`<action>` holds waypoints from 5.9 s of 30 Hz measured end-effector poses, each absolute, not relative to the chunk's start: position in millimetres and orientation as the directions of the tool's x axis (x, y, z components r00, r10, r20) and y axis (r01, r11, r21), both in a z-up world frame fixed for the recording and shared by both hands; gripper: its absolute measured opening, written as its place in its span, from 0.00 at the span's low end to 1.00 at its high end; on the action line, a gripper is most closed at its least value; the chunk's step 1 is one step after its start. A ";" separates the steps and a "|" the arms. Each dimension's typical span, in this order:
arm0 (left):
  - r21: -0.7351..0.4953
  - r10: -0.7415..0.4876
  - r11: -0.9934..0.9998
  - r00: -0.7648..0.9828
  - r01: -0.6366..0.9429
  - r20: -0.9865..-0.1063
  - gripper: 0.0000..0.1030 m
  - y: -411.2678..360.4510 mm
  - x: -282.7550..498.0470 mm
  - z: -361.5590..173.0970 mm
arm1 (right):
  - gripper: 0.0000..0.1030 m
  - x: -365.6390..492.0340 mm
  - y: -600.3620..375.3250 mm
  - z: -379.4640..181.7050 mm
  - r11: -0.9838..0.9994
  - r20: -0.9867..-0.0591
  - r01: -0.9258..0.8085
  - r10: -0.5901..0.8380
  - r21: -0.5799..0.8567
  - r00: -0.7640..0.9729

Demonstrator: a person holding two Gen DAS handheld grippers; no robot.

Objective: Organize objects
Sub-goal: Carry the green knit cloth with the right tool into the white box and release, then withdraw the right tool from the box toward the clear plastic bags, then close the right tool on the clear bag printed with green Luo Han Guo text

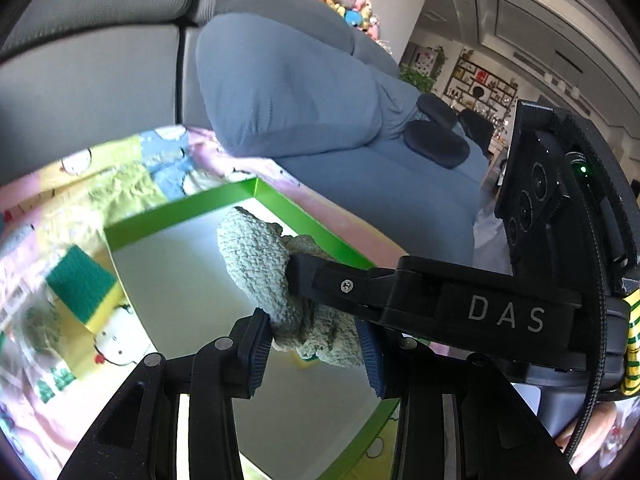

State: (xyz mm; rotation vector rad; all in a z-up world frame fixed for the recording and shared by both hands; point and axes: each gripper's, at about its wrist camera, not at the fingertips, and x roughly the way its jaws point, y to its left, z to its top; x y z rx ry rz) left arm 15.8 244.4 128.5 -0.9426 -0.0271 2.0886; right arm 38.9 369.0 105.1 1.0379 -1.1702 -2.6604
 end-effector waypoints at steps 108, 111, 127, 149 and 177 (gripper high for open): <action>-0.641 0.442 -0.729 -0.550 0.241 -0.709 0.74 -75.4 -18.1 46.3 | 0.59 -95.9 99.3 130.1 -0.957 -0.681 0.170 -0.286 0.234 -0.674; -0.665 0.476 -0.710 -0.537 0.232 -0.696 0.74 -74.0 -21.2 41.6 | 0.59 -118.8 93.7 104.9 -0.952 -0.723 0.184 -0.304 0.243 -0.620; -0.572 0.349 -0.759 -0.548 0.311 -0.760 0.74 -86.0 -11.3 43.2 | 0.61 -94.9 86.5 37.6 -0.901 -0.833 0.209 -0.432 0.381 -0.346; -0.642 0.453 -0.720 -0.522 0.264 -0.723 0.74 -78.3 -15.8 39.6 | 0.80 -82.3 102.8 65.4 -0.828 -0.717 0.182 -0.552 0.530 -0.426; -0.614 0.517 -0.782 -0.440 0.107 -0.734 0.72 -36.1 -38.6 17.2 | 0.79 -109.0 99.0 13.7 -0.800 -0.761 0.061 -0.588 0.596 -0.273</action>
